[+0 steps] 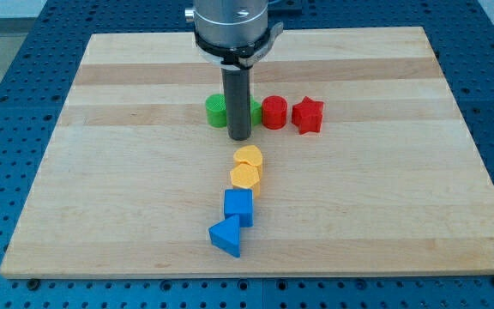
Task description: Move arm to the top left of the board
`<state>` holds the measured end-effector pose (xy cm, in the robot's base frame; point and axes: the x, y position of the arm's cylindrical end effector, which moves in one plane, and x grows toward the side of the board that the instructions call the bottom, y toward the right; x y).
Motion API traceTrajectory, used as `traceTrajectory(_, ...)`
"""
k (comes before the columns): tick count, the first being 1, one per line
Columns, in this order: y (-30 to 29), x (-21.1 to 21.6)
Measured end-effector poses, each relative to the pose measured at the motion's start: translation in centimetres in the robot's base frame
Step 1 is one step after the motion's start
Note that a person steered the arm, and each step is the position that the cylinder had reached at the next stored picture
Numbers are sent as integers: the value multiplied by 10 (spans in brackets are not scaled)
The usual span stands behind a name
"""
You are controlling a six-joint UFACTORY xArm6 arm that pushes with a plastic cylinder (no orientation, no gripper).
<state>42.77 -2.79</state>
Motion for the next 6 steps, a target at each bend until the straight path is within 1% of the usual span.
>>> traceTrajectory(1,-18,0)
traceTrajectory(3,-75,0)
traceTrajectory(4,-116,-10)
traceTrajectory(5,-167,-44)
traceTrajectory(6,-199,-101)
